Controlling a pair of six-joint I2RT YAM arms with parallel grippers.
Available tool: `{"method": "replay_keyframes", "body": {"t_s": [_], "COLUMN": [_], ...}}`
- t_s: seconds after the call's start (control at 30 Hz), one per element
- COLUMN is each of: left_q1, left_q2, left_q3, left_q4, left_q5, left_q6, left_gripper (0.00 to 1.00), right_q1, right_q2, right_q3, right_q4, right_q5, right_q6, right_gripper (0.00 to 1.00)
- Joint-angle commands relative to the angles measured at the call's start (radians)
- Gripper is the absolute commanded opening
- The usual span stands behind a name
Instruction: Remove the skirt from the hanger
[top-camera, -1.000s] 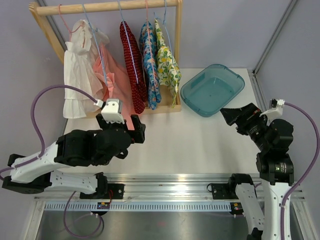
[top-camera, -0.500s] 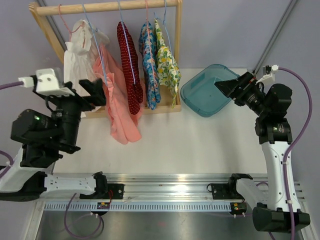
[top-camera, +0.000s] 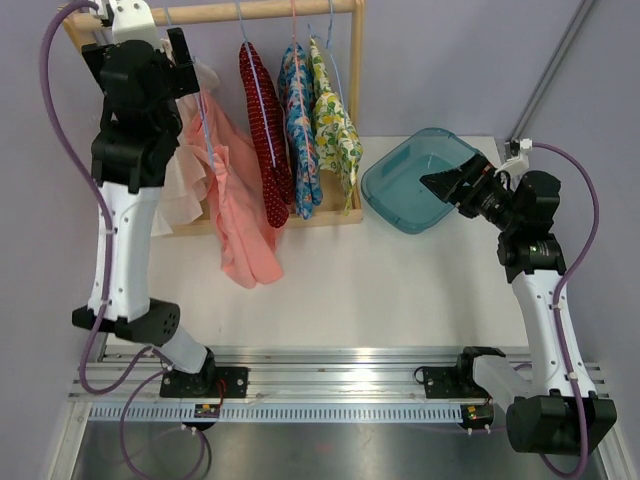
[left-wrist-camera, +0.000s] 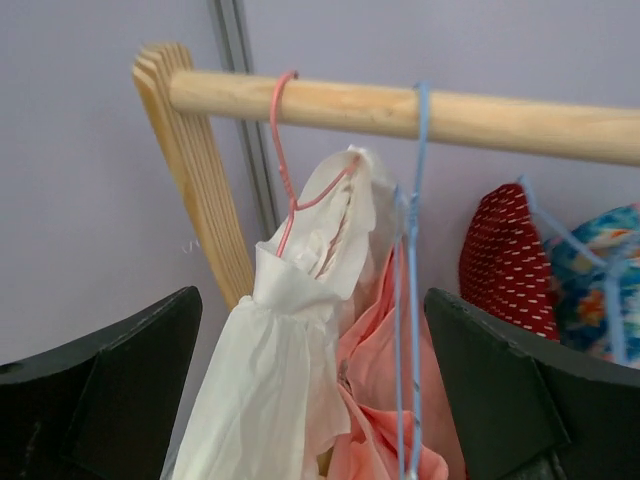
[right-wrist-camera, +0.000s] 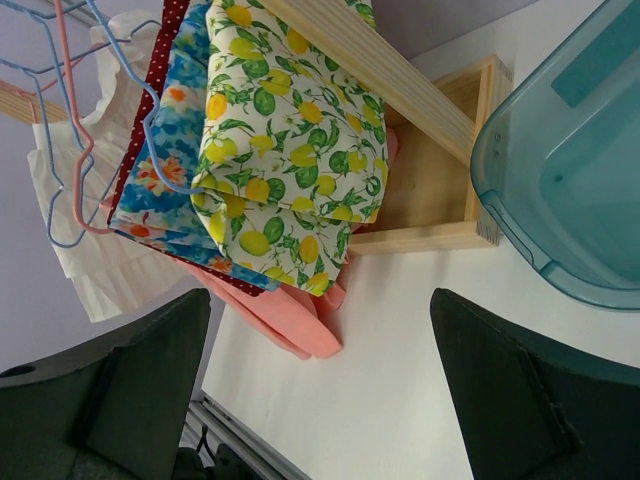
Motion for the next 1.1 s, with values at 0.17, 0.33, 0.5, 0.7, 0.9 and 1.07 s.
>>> {"method": "replay_keyframes", "body": {"t_s": [0.17,0.33,0.5,0.7,0.9,1.07], "left_q1": [0.378,0.450,0.521,0.533,0.533,0.533], "left_q2": [0.104,0.157,0.213,0.277,0.311,0.341], "left_q3": [0.036,0.076,0.111,0.150,0.151,0.157], "left_q4": [0.011,0.061,0.093,0.097,0.094,0.085], "left_q5": [0.597,0.746,0.823,0.872,0.935,0.897], "left_q6": [-0.230,-0.251,-0.314,-0.331,-0.347,-0.345], "left_gripper": [0.91,0.92,0.92,0.84,0.75,0.67], "right_q1": [0.006,0.006,0.006,0.011,0.012,0.014], "right_q2": [-0.005,-0.005,0.031,0.053,0.073,0.088], "right_q3": [-0.048,-0.070,-0.059,-0.059,-0.059,-0.057], "right_q4": [0.062,0.089,0.093,0.092,0.079,0.079], "right_q5": [-0.038,-0.033,-0.042,-0.041,-0.023,-0.021], "right_q6": [-0.014,-0.003,-0.003,-0.009,-0.021,-0.023], "right_gripper": [1.00,1.00,0.99,1.00,0.99,0.99]}}
